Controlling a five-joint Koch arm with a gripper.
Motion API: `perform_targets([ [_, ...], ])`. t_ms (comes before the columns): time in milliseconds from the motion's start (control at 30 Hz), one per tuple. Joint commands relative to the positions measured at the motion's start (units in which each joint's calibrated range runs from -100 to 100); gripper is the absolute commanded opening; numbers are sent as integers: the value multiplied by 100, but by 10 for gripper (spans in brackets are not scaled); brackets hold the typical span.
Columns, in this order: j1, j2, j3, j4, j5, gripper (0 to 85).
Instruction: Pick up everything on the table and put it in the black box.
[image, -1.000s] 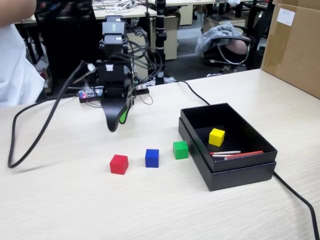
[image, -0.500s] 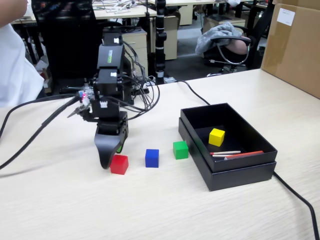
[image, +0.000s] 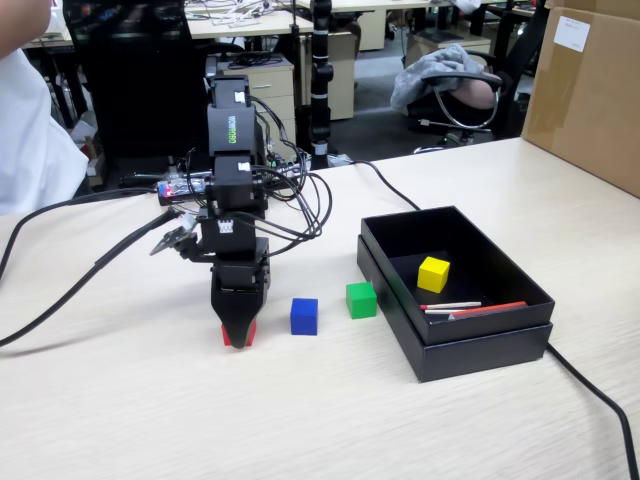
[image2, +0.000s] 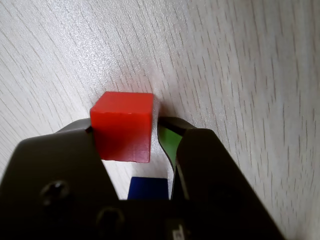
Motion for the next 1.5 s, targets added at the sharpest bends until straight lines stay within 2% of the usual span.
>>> perform_targets([
  [0,24,-44,214,-35,-5,197],
  [133,15,-297,69,-44,-10,160],
  [200,15,-687,-113,-44,-10,114],
  [367,176,-2443,-820,-44,-10,114],
  [533,664,-4336,-1355,-122,-15,114],
  [600,1060,-4967,-1355,-286,20,114],
  [700,1421,-5128,-1237,-329,68,116],
  [733,1700,-4875,-1001,-338,103,116],
  [867,2012,-3843,-176,-390,117,116],
  [1167,2305,-1421,1537,-657,210,117],
  [1200,2325,-894,1510,-675,278,118],
  [1400,2330,-595,1084,-727,357,130],
  [1433,2330,-549,1030,-727,357,158],
  [1467,2330,-458,948,-778,381,239],
])
